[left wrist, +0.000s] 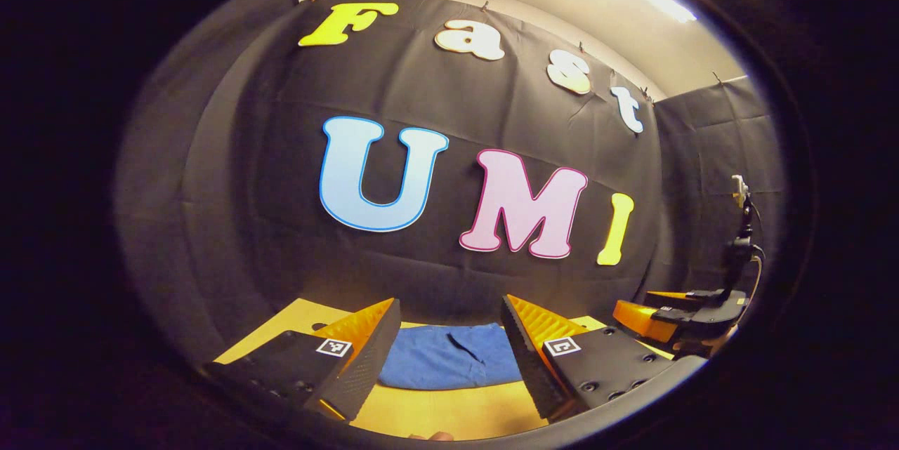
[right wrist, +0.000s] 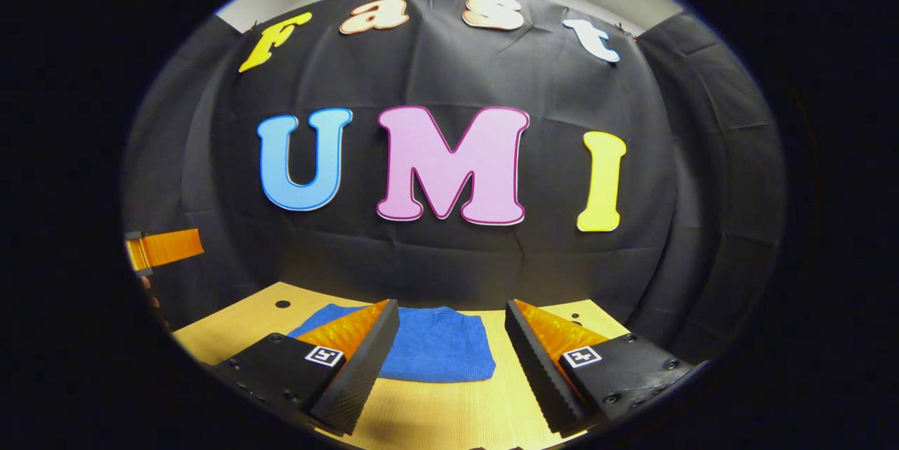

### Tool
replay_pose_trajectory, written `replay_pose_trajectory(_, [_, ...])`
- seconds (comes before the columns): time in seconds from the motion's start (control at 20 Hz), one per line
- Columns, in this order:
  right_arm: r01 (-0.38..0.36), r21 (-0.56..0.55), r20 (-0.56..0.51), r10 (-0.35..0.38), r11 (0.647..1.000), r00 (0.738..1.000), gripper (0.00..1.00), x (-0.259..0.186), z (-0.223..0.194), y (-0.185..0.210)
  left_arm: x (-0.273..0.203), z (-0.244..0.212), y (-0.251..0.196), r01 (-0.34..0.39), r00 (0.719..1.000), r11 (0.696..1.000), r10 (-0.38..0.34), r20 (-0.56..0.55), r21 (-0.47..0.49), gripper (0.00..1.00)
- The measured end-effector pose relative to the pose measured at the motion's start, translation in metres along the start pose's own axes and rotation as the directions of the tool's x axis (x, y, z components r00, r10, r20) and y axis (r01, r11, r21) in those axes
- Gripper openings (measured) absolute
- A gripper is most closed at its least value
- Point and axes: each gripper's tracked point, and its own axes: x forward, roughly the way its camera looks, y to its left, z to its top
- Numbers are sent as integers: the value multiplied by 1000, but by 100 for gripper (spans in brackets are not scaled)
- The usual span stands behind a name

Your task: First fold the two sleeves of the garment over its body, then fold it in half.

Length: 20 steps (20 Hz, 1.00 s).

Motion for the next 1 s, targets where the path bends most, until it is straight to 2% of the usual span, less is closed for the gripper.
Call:
replay_pose_trajectory(0.05, [-24, 13, 1, 24, 1000, 1000, 96, -17, 1, 6, -20, 1, -11, 36, 999, 999, -36, 4, 5, 80])
replay_pose_trajectory(0.15, [-21, 32, -3, 21, 999, 1000, 96, -52, -1, 6, -63, -3, -32, 93, 995, 995, -92, 25, -26, 82])
replay_pose_trajectory(0.3, [-46, 12, -5, 46, 999, 999, 96, -99, -9, 9, -124, -17, -50, 114, 991, 987, -105, 86, -112, 81])
replay_pose_trajectory(0.4, [-53, -35, 1, 53, 998, 999, 96, -130, -14, 8, -158, -22, -52, 83, 988, 992, -69, 139, -96, 82])
replay_pose_trajectory(0.5, [-65, -72, -21, 63, 995, 998, 92, -160, -29, 8, -190, -17, -42, -10, 974, 998, 22, 224, -55, 84])
replay_pose_trajectory(0.55, [-61, -83, -27, 59, 995, 998, 96, -175, -33, 8, -202, -18, -38, -48, 968, 998, 58, 244, -44, 82])
replay_pose_trajectory(0.6, [-66, -74, -39, 63, 995, 997, 93, -187, -37, 7, -208, -23, -41, -69, 967, 997, 73, 242, -23, 79])
replay_pose_trajectory(0.65, [-80, -51, -48, 78, 995, 996, 96, -197, -45, 12, -214, -29, -41, -92, 970, 996, 91, 227, -5, 79])
replay_pose_trajectory(0.75, [-110, -41, -61, 107, 993, 992, 96, -203, -48, 22, -217, -36, -41, -98, 976, 995, 98, 192, -12, 82])
replay_pose_trajectory(0.85, [-110, -43, -90, 106, 993, 990, 96, -201, -51, 22, -215, -32, -38, -104, 977, 995, 104, 186, -6, 81])
replay_pose_trajectory(1.0, [-105, 22, -36, 106, 994, 994, 96, -199, -25, 28, -202, -27, -32, -119, 977, 993, 114, 180, 18, 82])
